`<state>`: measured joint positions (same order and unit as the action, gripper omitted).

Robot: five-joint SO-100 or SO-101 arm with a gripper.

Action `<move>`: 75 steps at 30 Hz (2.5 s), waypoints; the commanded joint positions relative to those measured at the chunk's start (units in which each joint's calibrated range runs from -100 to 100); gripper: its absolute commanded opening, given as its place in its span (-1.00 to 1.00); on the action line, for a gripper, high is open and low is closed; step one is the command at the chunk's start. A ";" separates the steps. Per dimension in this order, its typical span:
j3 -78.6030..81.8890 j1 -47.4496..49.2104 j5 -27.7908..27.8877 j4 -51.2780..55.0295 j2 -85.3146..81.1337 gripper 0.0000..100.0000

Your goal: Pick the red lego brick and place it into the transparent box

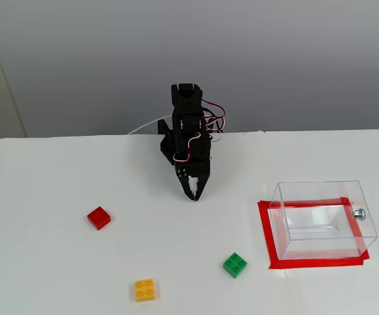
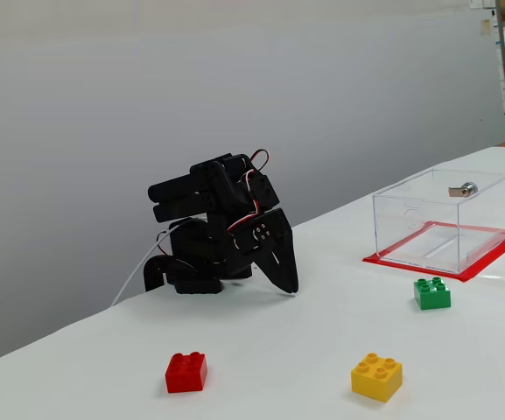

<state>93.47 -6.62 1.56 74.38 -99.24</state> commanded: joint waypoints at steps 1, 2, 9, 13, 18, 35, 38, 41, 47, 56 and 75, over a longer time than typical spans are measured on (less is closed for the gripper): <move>-1.24 -0.51 0.26 0.12 -0.51 -0.98; -1.24 -0.51 0.26 0.12 -0.51 -0.98; -1.24 -0.51 0.26 0.12 -0.51 -0.98; -1.24 -0.51 0.26 0.12 -0.51 -0.98; -1.24 -0.51 0.26 0.12 -0.51 -0.98; -1.24 0.01 0.32 0.12 -0.51 -0.97; -1.24 0.01 0.32 0.03 -0.51 -0.97; -1.24 0.01 0.21 -0.05 -0.51 -0.97; -1.24 -0.36 -0.21 -0.23 -0.51 -0.97; -4.95 -4.36 -1.62 -10.41 0.43 -0.98; -37.77 -20.10 -18.00 -10.15 34.96 -0.98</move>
<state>60.81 -22.76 -14.95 64.70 -68.54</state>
